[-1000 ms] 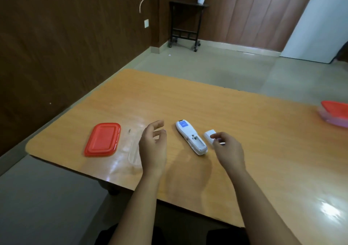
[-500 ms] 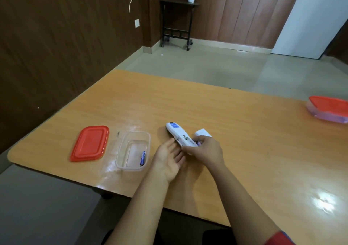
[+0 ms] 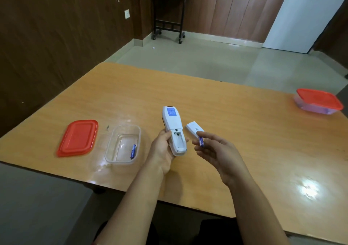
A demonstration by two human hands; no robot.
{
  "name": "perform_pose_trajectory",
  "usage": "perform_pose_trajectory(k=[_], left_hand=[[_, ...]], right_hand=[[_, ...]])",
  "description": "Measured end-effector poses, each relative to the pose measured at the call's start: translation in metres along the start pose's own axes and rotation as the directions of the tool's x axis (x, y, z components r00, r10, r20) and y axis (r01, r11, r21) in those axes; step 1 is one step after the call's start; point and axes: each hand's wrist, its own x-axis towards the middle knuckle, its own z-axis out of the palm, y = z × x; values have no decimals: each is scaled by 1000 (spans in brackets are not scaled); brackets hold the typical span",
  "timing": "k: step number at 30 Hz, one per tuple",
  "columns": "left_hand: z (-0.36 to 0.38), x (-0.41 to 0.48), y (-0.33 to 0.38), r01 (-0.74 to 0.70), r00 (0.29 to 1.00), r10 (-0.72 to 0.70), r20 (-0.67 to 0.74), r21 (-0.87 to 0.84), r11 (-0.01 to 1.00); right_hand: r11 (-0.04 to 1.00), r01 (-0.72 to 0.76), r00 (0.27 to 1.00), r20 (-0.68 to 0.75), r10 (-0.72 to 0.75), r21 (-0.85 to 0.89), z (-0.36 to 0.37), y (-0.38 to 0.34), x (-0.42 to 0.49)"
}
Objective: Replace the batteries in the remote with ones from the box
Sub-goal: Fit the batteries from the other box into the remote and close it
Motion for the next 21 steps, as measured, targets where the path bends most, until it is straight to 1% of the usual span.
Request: perform_pose_trajectory(k=[2,3,5,7,10,12,15,18,19,20,21], left_hand=[[1,-12,5,-70,997,70,11,37,997],[0,-17,6,-101,995,100,18,54,993],[-1,-27,11,-149,989,146,33,75,986],[-1,-36,13,-184,983,181,33,88,979],[-4,-41,12,-214,977,212,33,110,971],[-9,-41,9,-213,977,210,38,109,971],[-13,-36,6,-196,980,192,56,95,976],[-11,-31,8,-191,979,182,89,100,977],[-11,-30,9,-193,978,184,97,100,976],[-9,-29,10,-196,977,186,101,97,976],[-9,-27,11,-199,977,189,102,93,976]], right_hand=[[974,-62,996,72,47,219,-2,-2,-1],[937,-102,992,102,72,334,-2,-4,-2],[818,-190,980,161,120,543,1,-6,-2],[691,-269,962,223,158,671,5,-7,-2],[556,-335,942,292,167,761,11,-4,0],[509,-356,934,318,162,784,12,0,0],[465,-375,927,336,168,802,12,1,0],[378,-404,914,357,191,833,13,0,1],[367,-401,915,347,206,839,13,-1,1],[378,-391,919,331,216,839,14,-2,0],[425,-371,927,304,220,826,14,-2,0]])
